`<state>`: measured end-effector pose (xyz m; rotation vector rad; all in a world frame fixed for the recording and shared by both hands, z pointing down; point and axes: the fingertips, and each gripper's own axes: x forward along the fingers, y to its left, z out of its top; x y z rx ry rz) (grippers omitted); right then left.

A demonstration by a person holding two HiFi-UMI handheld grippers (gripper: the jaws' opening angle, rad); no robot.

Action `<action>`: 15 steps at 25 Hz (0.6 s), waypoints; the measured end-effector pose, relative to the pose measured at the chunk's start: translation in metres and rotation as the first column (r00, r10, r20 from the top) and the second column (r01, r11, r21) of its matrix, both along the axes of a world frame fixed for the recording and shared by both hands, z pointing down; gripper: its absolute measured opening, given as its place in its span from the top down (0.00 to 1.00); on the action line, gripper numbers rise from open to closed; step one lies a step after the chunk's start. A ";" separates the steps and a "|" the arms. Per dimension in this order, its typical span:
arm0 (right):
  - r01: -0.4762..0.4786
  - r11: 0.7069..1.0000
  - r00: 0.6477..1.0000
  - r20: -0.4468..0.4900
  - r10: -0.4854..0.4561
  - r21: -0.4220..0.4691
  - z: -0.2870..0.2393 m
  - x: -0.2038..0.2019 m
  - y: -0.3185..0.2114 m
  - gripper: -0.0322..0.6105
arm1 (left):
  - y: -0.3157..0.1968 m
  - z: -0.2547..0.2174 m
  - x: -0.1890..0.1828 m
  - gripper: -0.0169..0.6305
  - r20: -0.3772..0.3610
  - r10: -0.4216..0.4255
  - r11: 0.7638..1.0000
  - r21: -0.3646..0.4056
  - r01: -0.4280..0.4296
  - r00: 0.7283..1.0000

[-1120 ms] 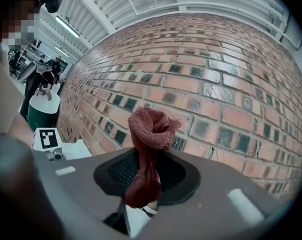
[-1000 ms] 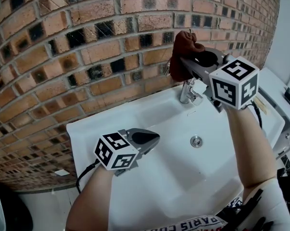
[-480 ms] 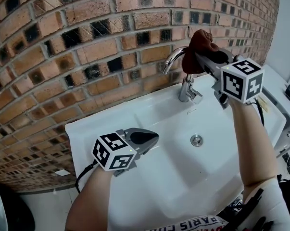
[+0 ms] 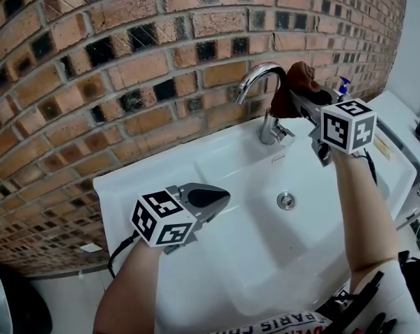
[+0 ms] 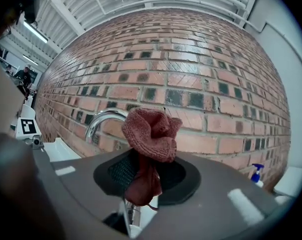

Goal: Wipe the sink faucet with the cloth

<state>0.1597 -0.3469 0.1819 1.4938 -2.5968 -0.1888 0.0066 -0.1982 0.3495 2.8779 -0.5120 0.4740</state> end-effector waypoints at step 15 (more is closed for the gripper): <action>-0.012 0.996 1.000 -0.028 0.009 -0.084 0.051 0.000 -0.006 0.80 | 0.000 0.000 0.000 0.96 0.000 -0.002 1.000 0.001 0.002 1.000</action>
